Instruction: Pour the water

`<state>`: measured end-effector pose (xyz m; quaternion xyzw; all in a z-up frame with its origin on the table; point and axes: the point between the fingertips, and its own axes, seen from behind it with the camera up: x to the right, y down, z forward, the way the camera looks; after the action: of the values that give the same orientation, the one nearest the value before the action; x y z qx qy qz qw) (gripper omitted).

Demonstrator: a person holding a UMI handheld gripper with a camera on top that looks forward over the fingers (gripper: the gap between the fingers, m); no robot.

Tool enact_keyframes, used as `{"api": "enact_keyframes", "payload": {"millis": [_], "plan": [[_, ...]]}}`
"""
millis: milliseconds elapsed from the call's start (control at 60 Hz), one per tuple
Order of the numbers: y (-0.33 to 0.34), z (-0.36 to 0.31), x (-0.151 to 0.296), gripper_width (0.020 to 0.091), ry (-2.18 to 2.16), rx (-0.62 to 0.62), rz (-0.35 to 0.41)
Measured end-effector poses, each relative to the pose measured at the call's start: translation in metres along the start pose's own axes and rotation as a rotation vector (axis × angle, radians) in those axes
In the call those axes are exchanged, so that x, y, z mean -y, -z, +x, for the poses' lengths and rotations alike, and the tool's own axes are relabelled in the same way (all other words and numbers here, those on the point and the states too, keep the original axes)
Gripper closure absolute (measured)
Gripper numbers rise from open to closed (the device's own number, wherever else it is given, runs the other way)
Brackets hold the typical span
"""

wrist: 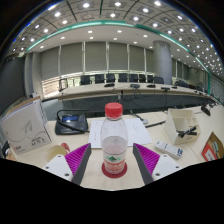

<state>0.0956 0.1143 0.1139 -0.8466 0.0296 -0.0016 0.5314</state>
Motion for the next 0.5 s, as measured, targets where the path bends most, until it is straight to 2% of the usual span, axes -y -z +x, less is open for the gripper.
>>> {"api": "enact_keyframes", "payload": {"millis": [233, 500], "plan": [[0.122, -0.034, 0.008, 0.0245, 0.006, -0.055, -0.086], [0.279, -0.081, -0.017, 0.0244, 0.064, -0.064, -0.156]]}}
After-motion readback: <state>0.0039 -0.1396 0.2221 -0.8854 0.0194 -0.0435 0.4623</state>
